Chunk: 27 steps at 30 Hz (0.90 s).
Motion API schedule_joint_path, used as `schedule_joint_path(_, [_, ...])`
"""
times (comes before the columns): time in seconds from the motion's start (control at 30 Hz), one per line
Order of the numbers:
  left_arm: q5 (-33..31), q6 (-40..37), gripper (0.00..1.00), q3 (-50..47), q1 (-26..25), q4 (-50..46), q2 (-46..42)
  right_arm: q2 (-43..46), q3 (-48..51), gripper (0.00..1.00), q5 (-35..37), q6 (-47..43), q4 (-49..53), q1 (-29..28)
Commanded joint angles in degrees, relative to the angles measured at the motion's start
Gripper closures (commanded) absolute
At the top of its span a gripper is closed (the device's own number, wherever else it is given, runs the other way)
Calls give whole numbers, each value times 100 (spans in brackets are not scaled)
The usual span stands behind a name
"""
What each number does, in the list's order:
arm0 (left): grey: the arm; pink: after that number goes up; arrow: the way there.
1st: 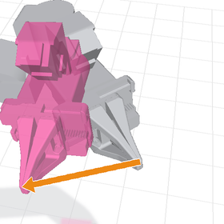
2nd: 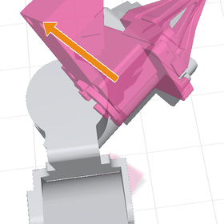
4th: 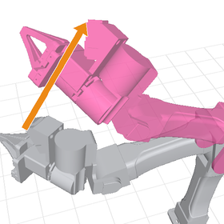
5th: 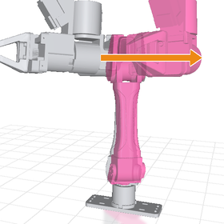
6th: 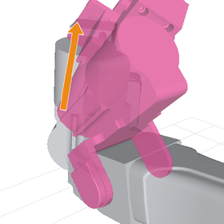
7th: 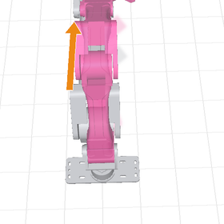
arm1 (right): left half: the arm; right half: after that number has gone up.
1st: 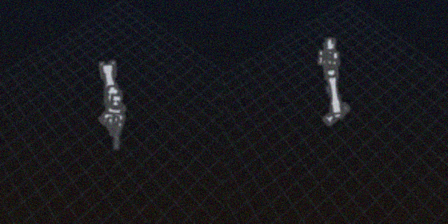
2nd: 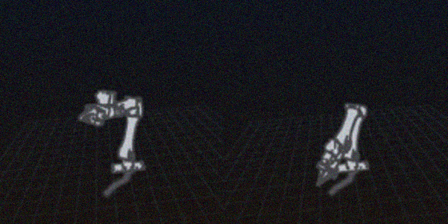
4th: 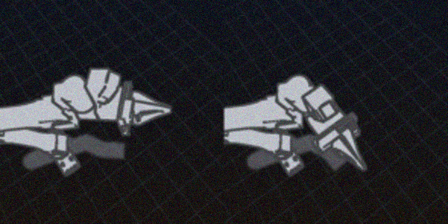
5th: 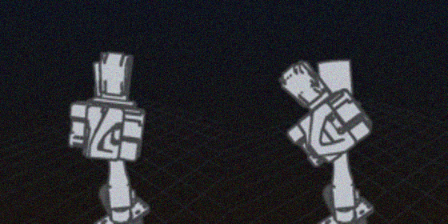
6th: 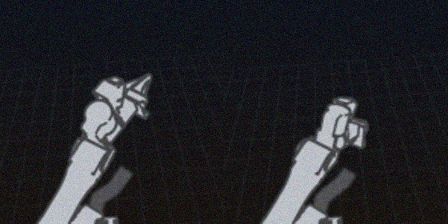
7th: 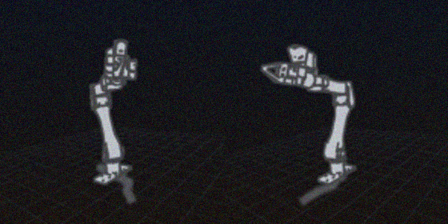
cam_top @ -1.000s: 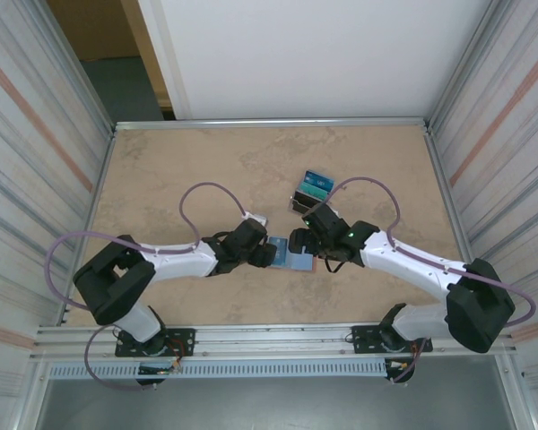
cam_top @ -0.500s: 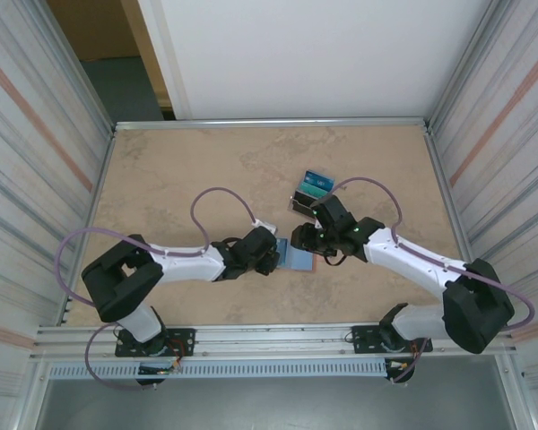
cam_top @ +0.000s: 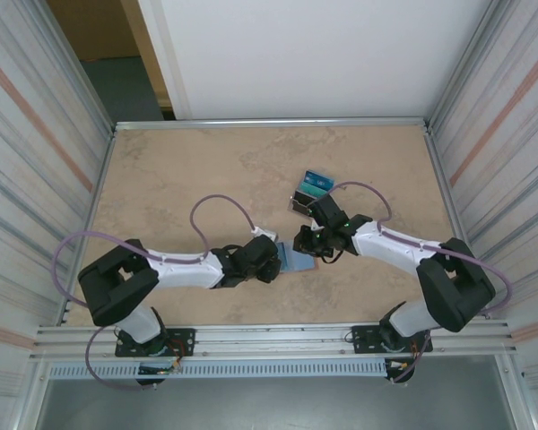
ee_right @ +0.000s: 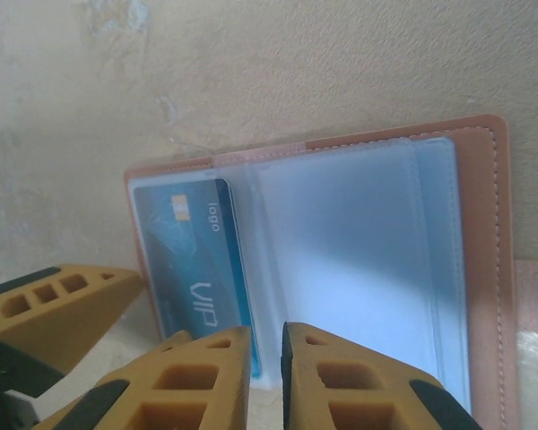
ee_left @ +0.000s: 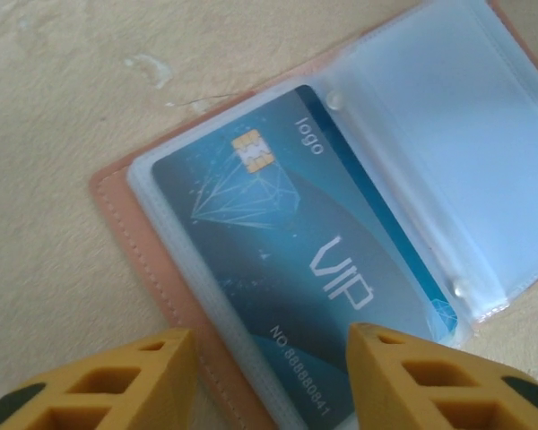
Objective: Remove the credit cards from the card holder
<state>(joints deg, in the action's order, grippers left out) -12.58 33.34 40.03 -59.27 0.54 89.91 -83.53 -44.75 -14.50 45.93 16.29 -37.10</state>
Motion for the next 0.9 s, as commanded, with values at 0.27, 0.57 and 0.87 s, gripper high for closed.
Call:
schedule_joint_path(0.27, [-313,256,48,-36,476,-29,-408,-507,72,83,-539,-394,-500,15])
schedule_joint_path(0.57, [170,165,57,71,574,303,8,-800,63,79,-792,-360,-750,19])
schedule_joint_path(0.87, [179,102,59,272,599,91,323,-942,150,80,-969,-274,-993,102])
